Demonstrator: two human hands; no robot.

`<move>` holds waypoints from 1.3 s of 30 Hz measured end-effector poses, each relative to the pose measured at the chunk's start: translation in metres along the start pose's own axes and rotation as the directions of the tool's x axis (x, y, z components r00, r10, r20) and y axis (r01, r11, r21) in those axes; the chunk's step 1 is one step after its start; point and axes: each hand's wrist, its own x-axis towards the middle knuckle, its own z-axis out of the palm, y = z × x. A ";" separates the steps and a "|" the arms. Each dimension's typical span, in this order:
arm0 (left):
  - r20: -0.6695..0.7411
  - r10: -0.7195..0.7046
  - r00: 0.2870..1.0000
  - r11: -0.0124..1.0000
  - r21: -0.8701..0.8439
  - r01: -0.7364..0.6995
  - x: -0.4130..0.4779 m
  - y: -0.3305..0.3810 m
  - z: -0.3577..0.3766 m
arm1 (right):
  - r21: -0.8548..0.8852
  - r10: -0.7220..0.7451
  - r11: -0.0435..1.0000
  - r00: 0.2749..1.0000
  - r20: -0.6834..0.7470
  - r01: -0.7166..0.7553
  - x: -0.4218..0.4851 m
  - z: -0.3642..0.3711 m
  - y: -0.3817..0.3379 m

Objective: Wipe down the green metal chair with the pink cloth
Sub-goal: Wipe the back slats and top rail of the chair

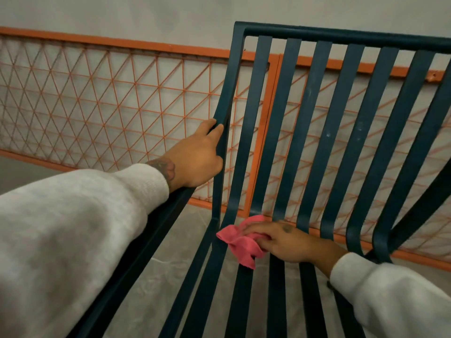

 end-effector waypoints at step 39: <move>-0.056 0.015 0.998 1.000 -0.023 -0.016 0.002 -0.003 0.002 | -0.348 -0.140 0.909 0.622 -0.771 -0.228 0.036 -0.173 0.014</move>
